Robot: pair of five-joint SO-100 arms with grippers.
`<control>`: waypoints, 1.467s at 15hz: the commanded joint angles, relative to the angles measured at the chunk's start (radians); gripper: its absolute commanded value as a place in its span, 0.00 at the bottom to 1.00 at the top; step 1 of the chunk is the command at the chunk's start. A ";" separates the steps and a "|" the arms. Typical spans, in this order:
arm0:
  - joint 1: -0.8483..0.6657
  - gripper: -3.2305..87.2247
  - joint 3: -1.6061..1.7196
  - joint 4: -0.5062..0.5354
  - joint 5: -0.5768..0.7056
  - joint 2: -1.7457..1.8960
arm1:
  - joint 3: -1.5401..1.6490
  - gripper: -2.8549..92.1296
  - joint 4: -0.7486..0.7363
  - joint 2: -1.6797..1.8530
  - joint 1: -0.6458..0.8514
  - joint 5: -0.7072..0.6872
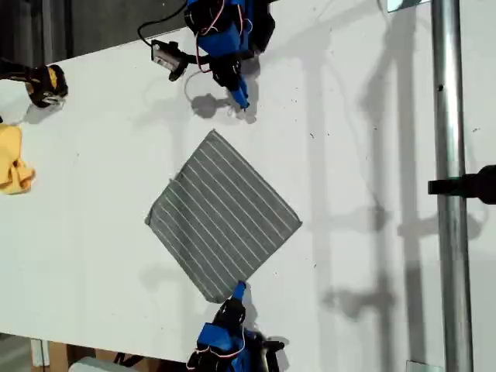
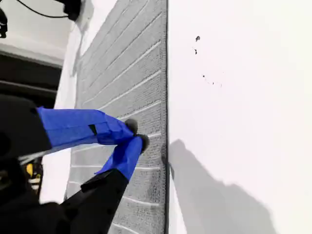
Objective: Grasp corners of a towel and fold twice.
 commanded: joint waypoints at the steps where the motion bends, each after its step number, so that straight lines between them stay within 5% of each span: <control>1: -0.129 0.03 0.006 0.009 -0.537 0.005 | -0.103 0.03 -0.046 0.011 0.120 -0.014; 12: -0.129 0.03 0.006 0.009 -0.538 0.005 | -0.245 0.03 -0.137 -0.054 0.077 -0.095; 17: -0.133 0.04 0.006 0.009 -0.537 0.005 | -0.607 0.03 -0.334 -0.624 0.021 -0.183; 22: -0.133 0.04 0.006 0.009 -0.540 0.005 | -1.203 0.03 -0.198 -1.183 -0.017 -0.276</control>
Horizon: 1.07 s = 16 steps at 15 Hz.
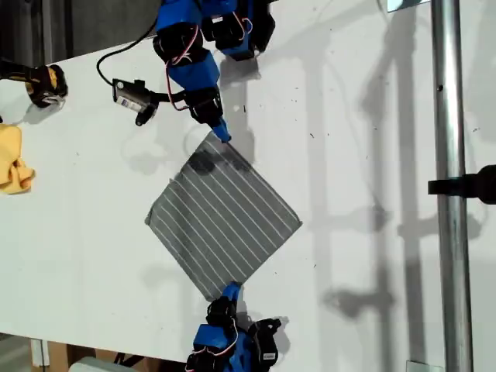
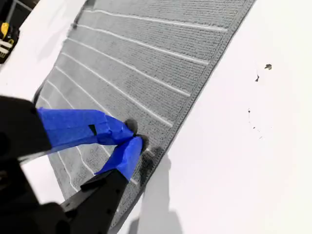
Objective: Grasp corners of a towel and fold twice.
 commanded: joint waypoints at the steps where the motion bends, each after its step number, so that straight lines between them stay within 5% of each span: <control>1: -0.012 0.04 0.006 0.003 -0.012 0.005 | -0.321 0.03 0.058 -0.209 -0.028 -0.034; 4: -0.014 0.04 0.006 0.003 -0.012 0.005 | -0.635 0.03 0.106 -0.474 -0.071 -0.049; 10: -0.020 0.04 0.006 0.003 -0.009 0.005 | -0.741 0.03 0.040 -0.603 -0.110 -0.051; 16: -0.021 0.04 0.006 0.003 -0.012 0.005 | -0.739 0.03 -0.170 -0.808 -0.133 -0.055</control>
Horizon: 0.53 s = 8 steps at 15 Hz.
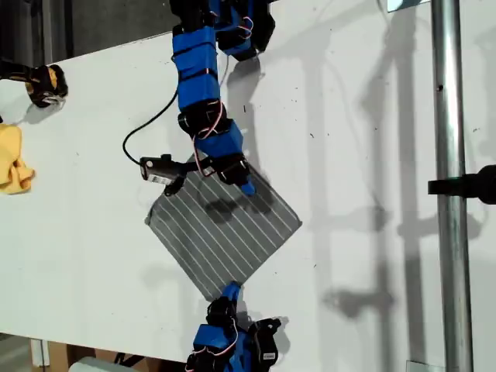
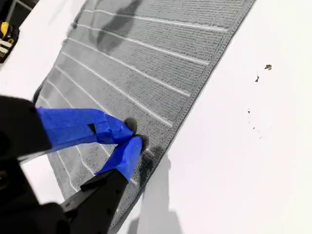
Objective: Grasp corners of a towel and fold twice.
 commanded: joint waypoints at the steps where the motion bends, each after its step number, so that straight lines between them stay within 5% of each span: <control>1: -0.021 0.04 0.006 0.003 -0.009 0.005 | -0.063 0.03 -0.115 -0.067 -0.015 -0.015; 8: -0.021 0.04 0.006 0.003 -0.009 0.005 | -0.160 0.03 -0.426 -0.430 -0.051 -0.023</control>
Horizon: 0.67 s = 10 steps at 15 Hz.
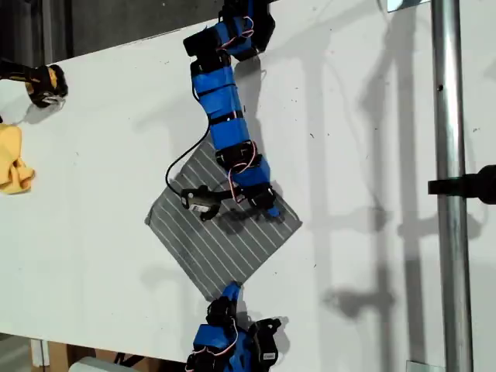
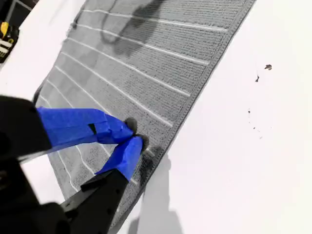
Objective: Grasp corners of a towel and fold twice.
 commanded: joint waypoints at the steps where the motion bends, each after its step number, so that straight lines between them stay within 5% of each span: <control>1: -0.020 0.04 0.006 0.003 -0.009 0.005 | -0.103 0.03 -0.074 -0.044 -0.021 -0.006; 6: -0.018 0.04 0.006 0.003 -0.011 0.005 | -0.187 0.03 -0.150 -0.215 -0.067 0.025; 10: -0.015 0.04 0.006 0.003 -0.012 0.005 | -0.181 0.03 -0.049 -0.241 -0.071 0.052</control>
